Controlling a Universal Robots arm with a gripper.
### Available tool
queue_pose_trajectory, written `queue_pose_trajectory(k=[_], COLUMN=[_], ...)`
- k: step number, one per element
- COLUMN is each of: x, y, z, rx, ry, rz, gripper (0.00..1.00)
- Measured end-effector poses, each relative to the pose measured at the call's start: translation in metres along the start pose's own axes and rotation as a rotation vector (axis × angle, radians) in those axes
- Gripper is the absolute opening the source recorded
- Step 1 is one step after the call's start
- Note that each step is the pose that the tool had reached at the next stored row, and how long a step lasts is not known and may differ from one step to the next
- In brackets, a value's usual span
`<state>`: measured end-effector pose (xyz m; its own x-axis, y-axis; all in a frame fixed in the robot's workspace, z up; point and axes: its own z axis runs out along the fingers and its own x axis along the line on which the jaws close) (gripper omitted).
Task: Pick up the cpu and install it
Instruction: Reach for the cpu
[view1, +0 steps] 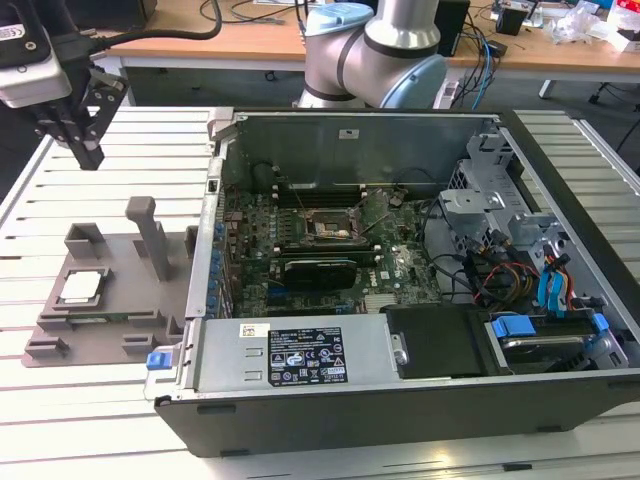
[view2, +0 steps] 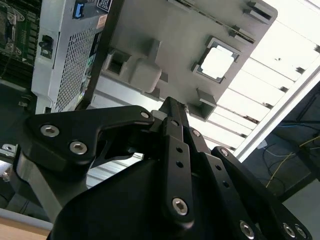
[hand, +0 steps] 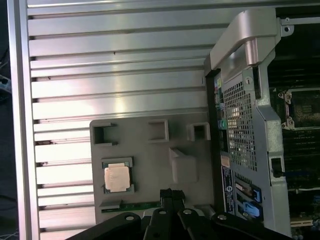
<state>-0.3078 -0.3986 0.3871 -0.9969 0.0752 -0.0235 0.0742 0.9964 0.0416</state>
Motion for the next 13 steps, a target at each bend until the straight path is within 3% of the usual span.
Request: queue_pose_trajectory(k=[13], x=[0.0205], y=[-0.0015], z=[0.0001], rx=[0.0000], ry=[0.0000], rz=[0.000], gripper=[0.11])
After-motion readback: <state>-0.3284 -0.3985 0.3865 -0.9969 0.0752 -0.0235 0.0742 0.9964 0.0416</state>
